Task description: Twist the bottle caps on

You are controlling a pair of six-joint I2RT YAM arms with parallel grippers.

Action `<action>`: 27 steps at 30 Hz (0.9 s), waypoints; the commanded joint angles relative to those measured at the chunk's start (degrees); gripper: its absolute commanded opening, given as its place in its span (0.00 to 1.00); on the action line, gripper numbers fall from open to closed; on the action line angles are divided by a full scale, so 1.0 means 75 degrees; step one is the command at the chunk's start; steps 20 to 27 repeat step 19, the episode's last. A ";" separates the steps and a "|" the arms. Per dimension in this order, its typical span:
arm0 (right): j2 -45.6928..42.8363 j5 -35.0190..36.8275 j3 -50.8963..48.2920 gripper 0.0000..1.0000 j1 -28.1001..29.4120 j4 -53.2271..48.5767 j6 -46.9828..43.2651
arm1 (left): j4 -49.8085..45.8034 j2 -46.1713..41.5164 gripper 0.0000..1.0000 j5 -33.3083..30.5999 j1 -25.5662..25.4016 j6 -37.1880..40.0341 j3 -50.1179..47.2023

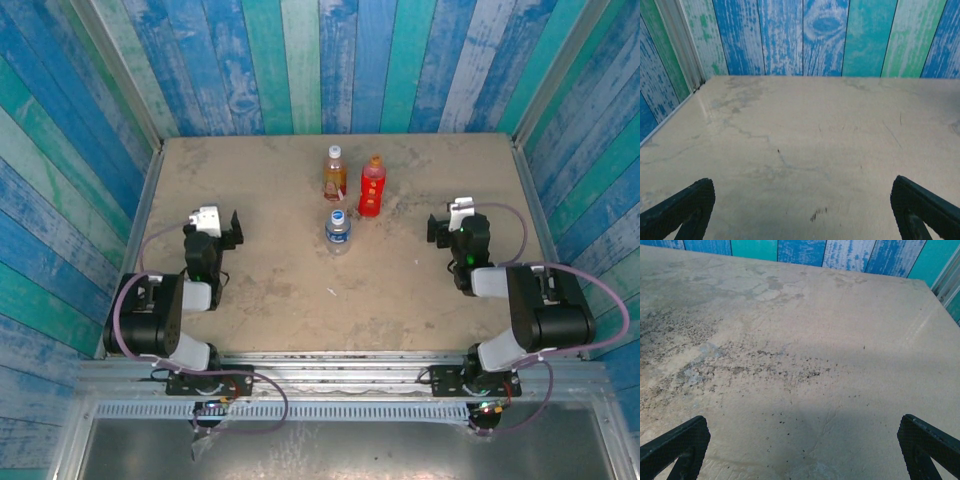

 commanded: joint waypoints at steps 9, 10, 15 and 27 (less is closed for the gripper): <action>-0.0031 -0.0021 0.0113 1.00 -0.0017 -0.0015 0.0022 | -0.0037 0.0170 0.94 0.0021 0.0036 -0.0096 0.0093; -0.0031 -0.0022 0.0114 1.00 -0.0012 -0.0017 0.0021 | 0.0014 0.0190 0.94 0.0031 0.0036 -0.0073 0.0099; -0.0054 -0.0021 0.0091 1.00 -0.0007 -0.0015 0.0022 | -0.0020 0.0186 0.94 0.0031 0.0036 -0.0101 0.0104; -0.0054 -0.0021 0.0091 1.00 -0.0018 -0.0010 0.0022 | 0.0008 0.0153 0.94 0.0031 0.0036 -0.0106 0.0077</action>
